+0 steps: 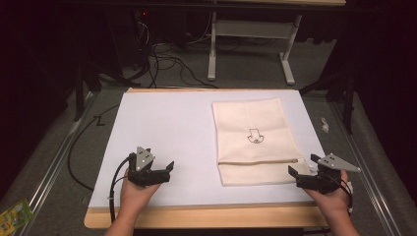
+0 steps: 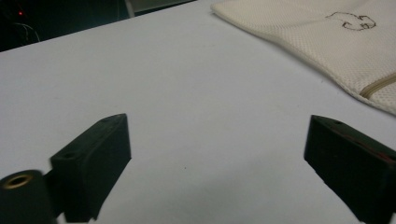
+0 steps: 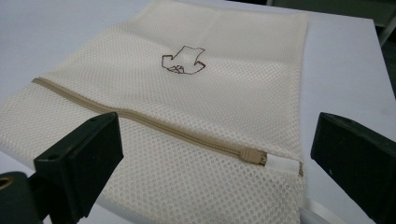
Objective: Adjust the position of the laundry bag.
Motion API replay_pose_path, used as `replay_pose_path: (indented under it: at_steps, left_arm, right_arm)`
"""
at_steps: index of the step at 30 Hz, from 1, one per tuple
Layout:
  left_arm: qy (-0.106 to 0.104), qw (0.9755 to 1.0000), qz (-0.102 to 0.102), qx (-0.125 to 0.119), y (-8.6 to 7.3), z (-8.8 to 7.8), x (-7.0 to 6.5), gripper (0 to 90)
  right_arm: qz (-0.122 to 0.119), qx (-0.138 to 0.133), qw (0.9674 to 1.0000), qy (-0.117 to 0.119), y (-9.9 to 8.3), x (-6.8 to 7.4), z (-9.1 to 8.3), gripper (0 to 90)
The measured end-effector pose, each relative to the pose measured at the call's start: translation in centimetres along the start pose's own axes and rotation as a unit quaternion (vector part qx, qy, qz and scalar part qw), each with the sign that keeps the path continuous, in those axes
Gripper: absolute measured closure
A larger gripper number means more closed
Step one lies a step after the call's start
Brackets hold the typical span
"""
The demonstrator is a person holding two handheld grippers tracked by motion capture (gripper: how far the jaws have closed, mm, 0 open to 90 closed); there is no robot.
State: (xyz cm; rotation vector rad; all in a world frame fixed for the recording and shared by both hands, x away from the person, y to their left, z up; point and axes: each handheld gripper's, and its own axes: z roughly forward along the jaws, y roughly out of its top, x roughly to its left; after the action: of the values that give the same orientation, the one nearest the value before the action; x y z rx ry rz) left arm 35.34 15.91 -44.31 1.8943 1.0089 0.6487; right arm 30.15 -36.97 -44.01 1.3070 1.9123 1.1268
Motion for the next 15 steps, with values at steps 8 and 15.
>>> replay_pose_path:
  at_steps: [8,15]
  left_arm:
    - [-0.002,0.9998,-0.009,0.018,-0.3,0.3,0.5,1.6]
    - [-0.018,0.9993,-0.009,0.03,-0.3,1.1,-0.2,5.7]
  right_arm:
    - [0.008,0.001,0.9999,-0.011,-0.2,-0.5,-0.1,2.9]
    - [0.011,0.0,0.9998,-0.014,-0.5,-0.7,-0.4,4.8]
